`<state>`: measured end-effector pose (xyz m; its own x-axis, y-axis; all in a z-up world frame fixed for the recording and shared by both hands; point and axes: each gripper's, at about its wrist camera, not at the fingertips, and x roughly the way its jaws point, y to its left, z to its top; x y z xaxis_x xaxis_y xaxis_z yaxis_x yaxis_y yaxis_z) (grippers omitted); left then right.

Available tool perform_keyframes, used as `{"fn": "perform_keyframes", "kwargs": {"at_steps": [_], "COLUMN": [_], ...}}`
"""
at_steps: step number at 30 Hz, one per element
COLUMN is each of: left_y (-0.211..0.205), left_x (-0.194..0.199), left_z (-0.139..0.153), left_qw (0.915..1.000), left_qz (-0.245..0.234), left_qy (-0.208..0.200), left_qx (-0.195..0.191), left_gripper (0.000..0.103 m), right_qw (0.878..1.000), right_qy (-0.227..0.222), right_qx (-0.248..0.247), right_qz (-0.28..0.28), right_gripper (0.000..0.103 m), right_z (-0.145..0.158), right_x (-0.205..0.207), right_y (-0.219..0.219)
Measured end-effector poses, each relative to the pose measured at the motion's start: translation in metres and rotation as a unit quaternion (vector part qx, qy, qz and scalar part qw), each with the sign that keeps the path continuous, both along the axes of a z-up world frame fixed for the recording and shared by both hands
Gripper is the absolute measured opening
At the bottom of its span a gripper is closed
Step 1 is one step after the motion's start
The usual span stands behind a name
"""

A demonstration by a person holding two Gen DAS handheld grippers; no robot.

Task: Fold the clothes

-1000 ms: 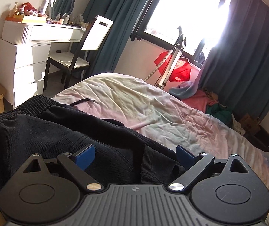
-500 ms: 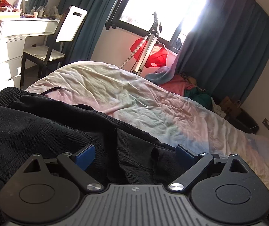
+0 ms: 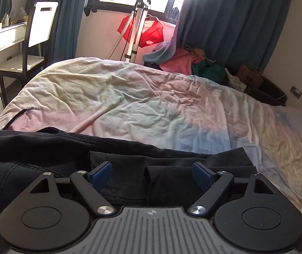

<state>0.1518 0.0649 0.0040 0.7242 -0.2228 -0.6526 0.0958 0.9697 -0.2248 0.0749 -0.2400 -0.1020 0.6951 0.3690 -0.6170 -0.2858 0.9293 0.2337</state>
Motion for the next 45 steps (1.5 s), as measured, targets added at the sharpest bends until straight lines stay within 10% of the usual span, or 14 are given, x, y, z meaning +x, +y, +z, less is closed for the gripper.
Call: {"fn": "perform_keyframes", "kwargs": {"at_steps": [14, 18, 24, 29, 35, 45], "left_y": [-0.008, -0.020, -0.042, -0.057, -0.053, -0.001], "left_x": [0.078, 0.076, 0.064, 0.072, 0.094, 0.030], "left_z": [-0.057, -0.059, -0.019, 0.018, -0.033, 0.007], "left_qw": [0.9816, 0.9843, 0.9953, 0.9992, 0.9972, 0.9982], "left_qz": [-0.036, -0.042, -0.037, 0.001, 0.038, 0.042], "left_qy": [0.163, 0.161, 0.074, 0.009, 0.062, 0.033], "left_qx": [-0.093, -0.061, -0.051, -0.039, 0.015, -0.028], "left_gripper": [0.065, 0.030, 0.015, 0.014, 0.013, 0.051], "right_qw": [0.976, 0.968, 0.970, 0.982, 0.991, 0.990], "right_qy": [-0.012, 0.012, 0.021, 0.009, -0.005, -0.008], "right_qx": [0.174, 0.189, 0.167, 0.115, 0.053, 0.055], "right_qz": [-0.134, -0.165, -0.173, -0.151, -0.125, -0.133], "right_gripper": [0.069, 0.069, 0.069, 0.069, 0.068, 0.069], "right_z": [0.012, 0.002, -0.006, -0.006, -0.006, -0.009], "right_x": [0.030, 0.041, 0.048, 0.046, 0.044, 0.044], "right_y": [-0.097, -0.111, -0.111, -0.095, -0.077, -0.076]}}
